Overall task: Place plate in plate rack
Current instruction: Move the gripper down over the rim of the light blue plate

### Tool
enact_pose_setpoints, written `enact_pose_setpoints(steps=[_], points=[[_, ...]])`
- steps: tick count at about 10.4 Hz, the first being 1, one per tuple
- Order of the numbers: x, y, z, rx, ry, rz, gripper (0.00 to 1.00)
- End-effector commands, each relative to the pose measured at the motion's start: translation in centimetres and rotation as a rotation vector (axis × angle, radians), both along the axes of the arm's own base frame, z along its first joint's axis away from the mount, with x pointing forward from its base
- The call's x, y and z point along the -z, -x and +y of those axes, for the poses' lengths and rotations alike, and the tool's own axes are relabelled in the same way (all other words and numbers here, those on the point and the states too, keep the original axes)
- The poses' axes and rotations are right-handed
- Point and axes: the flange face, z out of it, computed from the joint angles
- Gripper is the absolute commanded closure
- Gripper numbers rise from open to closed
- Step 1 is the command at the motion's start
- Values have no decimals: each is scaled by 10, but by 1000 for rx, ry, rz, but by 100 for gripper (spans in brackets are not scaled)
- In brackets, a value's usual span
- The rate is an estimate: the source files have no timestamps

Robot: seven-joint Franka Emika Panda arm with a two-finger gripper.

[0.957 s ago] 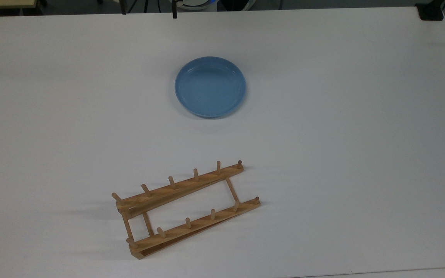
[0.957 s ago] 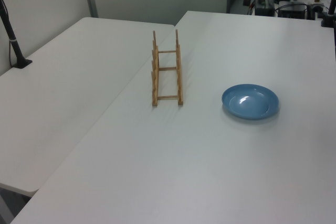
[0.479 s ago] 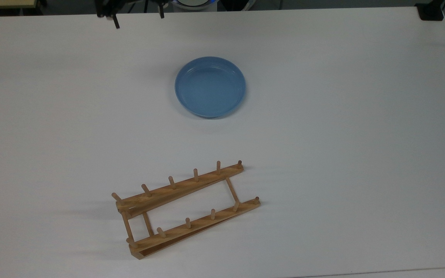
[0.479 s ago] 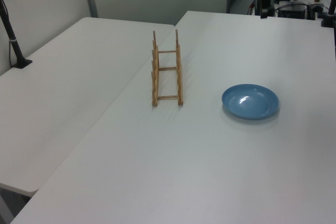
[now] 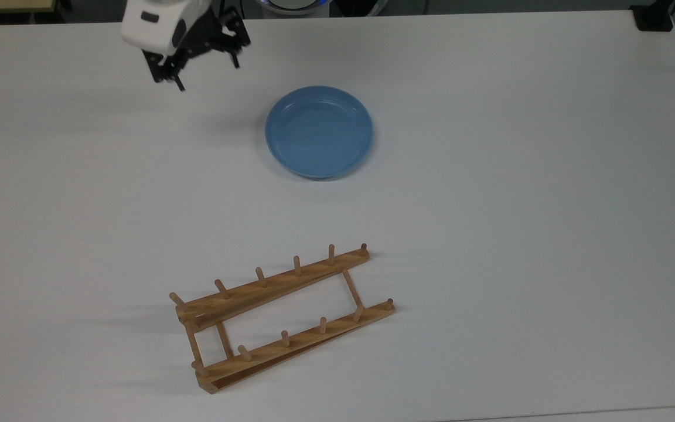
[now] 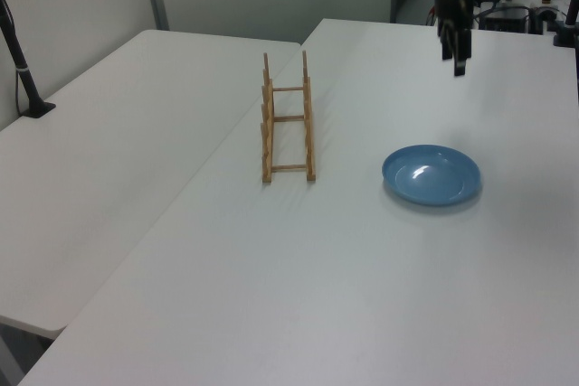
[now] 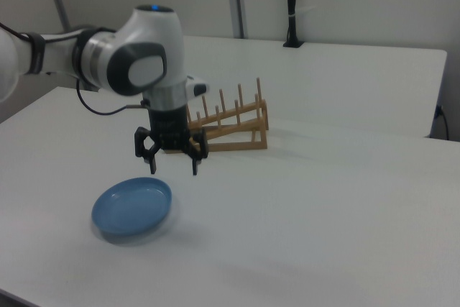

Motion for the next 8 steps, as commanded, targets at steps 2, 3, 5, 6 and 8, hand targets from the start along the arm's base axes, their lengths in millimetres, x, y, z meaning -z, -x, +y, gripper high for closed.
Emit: enact_pose_setpoints(steps=[2, 3, 5, 6, 8], points=[[58, 20, 8, 229, -110, -7, 0], [69, 16, 11, 271, -102, -11, 0], [100, 1, 27, 341, -88, -15, 0], [113, -4, 34, 371, -81, -21, 0], [137, -14, 57, 377, -75, -17, 0]])
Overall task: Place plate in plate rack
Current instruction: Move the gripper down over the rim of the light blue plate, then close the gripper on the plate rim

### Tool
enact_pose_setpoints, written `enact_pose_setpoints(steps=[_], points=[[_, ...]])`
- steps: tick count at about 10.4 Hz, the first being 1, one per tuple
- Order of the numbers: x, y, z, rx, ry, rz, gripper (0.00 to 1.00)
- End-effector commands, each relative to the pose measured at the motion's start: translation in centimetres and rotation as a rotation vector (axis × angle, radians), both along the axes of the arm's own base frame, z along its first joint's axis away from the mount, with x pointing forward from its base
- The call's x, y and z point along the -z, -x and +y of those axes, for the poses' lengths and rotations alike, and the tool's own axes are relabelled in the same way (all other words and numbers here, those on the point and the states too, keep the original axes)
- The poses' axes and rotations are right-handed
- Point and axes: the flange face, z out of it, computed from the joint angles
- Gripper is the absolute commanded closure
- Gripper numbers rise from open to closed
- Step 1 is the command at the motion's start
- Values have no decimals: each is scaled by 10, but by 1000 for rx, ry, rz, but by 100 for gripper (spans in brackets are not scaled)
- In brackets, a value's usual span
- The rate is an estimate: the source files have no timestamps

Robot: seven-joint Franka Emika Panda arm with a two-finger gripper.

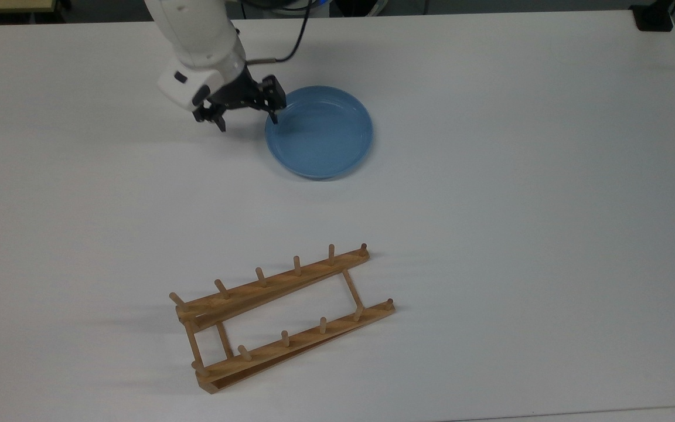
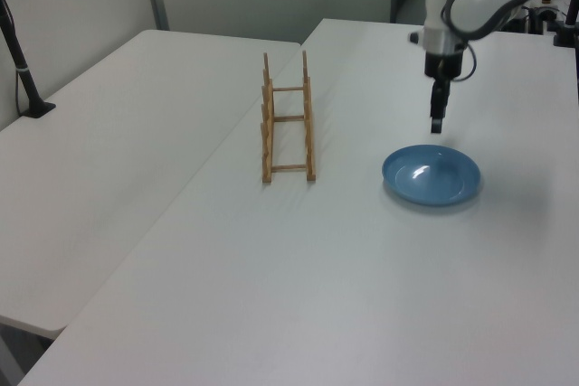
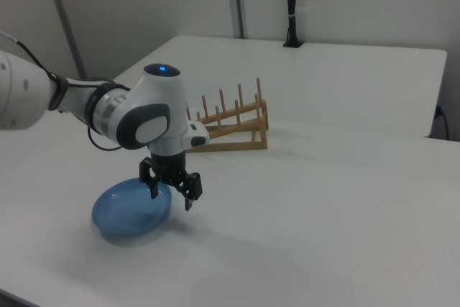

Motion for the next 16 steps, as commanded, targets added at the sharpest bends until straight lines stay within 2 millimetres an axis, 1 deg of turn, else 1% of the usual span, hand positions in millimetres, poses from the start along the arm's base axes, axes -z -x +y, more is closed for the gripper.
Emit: enact_pose_setpoints(steps=[1, 2, 3, 5, 6, 7, 9, 11, 13, 16], points=[[26, -11, 33, 40, 0, -13, 3], [26, -12, 45, 38, -1, -13, 11], [27, -12, 51, 34, -3, -9, 32], [26, -12, 52, 40, -3, -9, 73], [27, -13, 58, 33, -4, -9, 93], [33, -13, 64, 22, -5, 0, 100], [36, -13, 65, 20, -6, 3, 100], [31, -15, 64, 23, -6, -4, 100], [9, -23, 61, 29, -7, -38, 100], [-46, -43, 52, 28, -11, -106, 100]])
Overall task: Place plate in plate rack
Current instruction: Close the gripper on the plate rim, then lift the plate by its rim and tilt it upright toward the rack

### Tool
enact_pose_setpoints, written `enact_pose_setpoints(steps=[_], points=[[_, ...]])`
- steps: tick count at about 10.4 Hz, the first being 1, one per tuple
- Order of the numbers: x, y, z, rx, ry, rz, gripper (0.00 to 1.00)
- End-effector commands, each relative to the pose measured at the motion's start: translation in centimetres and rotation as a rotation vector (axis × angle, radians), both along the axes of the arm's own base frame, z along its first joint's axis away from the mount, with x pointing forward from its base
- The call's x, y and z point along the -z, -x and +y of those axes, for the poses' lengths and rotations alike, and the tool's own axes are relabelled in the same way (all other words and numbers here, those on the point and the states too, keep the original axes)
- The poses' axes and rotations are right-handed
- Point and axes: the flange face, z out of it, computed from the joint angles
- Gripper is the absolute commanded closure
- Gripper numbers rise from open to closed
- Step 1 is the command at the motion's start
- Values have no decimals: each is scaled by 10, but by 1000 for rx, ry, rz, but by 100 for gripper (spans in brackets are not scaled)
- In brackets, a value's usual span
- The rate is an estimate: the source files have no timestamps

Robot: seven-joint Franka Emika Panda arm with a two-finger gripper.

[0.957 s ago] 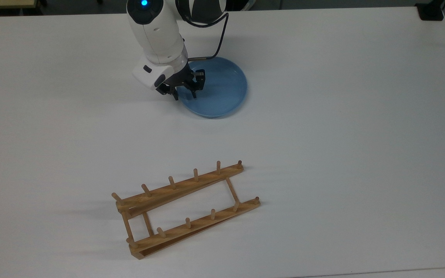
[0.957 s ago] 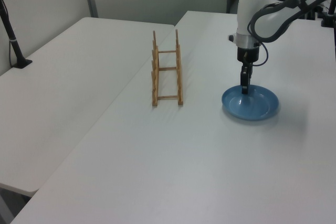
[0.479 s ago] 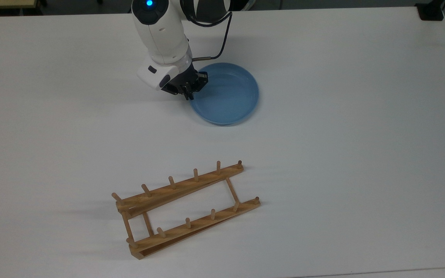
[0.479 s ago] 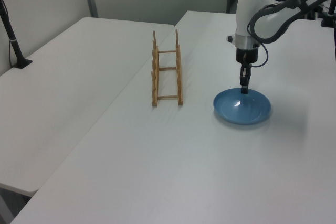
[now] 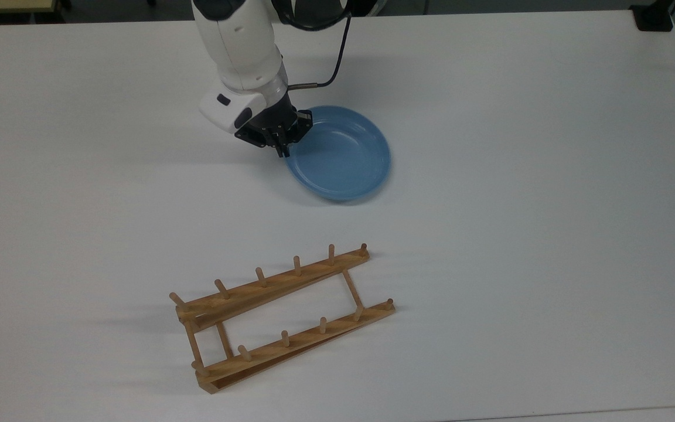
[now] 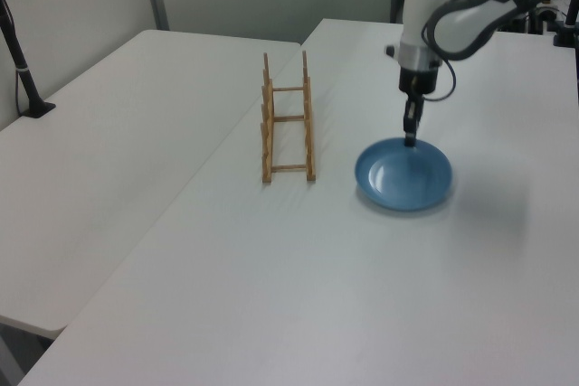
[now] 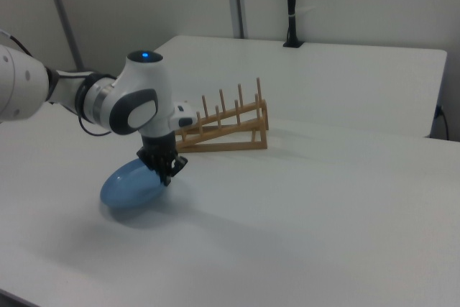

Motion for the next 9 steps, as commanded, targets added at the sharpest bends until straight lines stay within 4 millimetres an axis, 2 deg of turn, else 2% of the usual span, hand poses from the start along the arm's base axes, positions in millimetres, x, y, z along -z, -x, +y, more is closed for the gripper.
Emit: enact_pose_setpoints(steps=[1, 2, 6, 8, 9], points=[[-59, -16, -7, 17, -15, -56, 100], [-80, -24, -8, 18, -15, -92, 100], [-187, -51, -10, 26, 4, -307, 100], [-217, -57, -10, 63, 122, -369, 100], [-222, -59, -5, 91, 212, -402, 100]])
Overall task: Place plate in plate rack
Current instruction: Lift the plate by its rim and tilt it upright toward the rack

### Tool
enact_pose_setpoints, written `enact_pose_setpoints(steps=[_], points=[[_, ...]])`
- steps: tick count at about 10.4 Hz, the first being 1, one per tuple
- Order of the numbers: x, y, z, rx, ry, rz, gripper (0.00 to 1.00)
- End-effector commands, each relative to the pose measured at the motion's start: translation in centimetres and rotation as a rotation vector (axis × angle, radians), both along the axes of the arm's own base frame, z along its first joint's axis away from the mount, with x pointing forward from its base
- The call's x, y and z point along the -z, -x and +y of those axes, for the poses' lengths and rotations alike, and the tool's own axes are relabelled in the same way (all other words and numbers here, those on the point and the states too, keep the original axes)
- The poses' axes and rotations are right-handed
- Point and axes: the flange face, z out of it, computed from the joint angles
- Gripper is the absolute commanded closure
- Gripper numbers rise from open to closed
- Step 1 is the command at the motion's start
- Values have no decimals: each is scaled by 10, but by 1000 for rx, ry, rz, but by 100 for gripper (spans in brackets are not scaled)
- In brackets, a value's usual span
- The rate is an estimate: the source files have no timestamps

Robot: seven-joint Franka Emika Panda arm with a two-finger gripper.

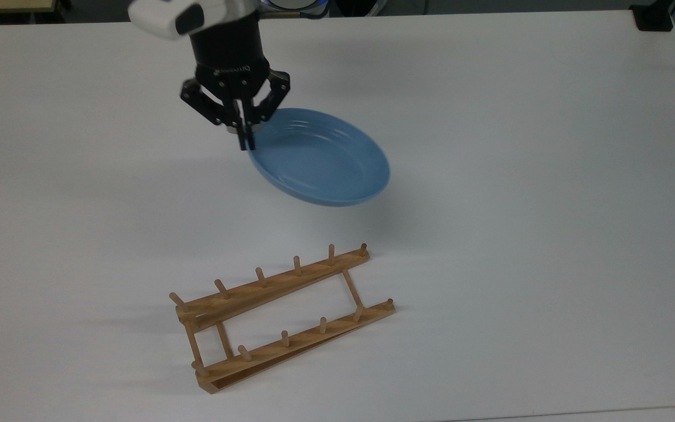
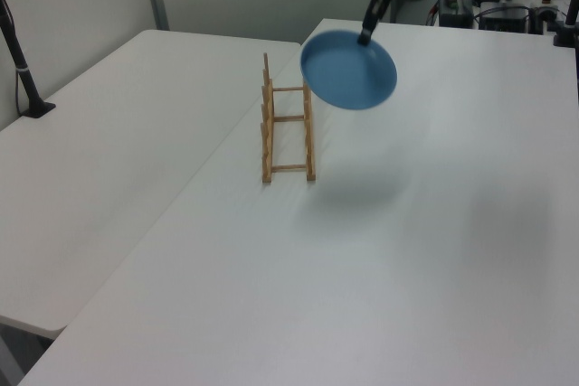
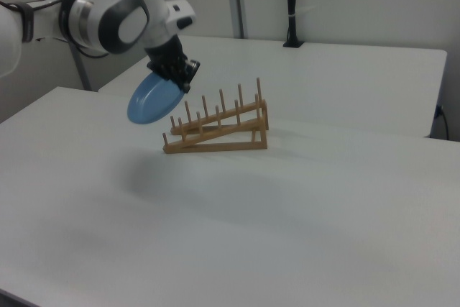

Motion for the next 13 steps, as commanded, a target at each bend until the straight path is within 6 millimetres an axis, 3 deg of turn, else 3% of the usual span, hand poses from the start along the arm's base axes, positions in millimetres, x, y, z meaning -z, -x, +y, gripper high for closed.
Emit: enact_pose_setpoints(steps=[1, 3, 4, 7, 9, 13], points=[[-26, -6, 20, 134, 180, -102, 100], [-27, -12, 35, 220, 259, -200, 100], [-24, -13, 56, 240, 300, -241, 100], [4, -19, 121, 313, 443, -424, 100], [27, -23, 154, 362, 521, -628, 100], [75, -31, 177, 333, 608, -702, 100]])
